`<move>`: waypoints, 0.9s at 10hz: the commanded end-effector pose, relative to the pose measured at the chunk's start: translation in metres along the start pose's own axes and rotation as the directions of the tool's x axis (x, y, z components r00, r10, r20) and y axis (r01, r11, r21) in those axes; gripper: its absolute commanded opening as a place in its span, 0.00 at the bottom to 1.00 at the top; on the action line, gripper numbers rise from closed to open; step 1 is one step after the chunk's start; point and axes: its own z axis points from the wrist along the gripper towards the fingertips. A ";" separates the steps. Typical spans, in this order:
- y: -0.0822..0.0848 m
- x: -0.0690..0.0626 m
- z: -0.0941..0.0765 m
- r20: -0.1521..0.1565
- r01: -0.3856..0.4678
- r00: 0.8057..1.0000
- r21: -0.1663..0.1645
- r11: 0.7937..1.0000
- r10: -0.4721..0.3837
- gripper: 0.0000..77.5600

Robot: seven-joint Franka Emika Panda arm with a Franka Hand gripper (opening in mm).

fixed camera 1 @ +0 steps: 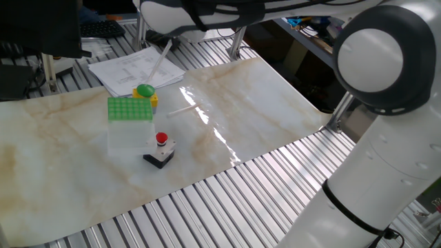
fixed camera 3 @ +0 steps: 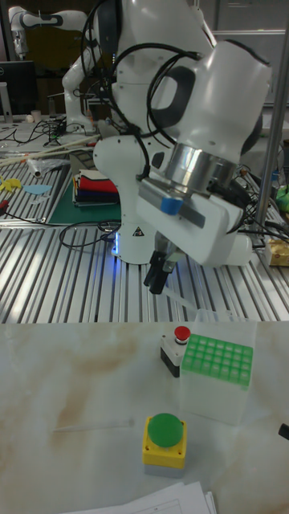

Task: Insert a large pipette tip into the holder for large pipette tips

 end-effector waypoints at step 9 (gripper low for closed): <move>0.013 0.012 0.011 0.071 -0.050 0.996 -0.058 0.997 0.054 0.01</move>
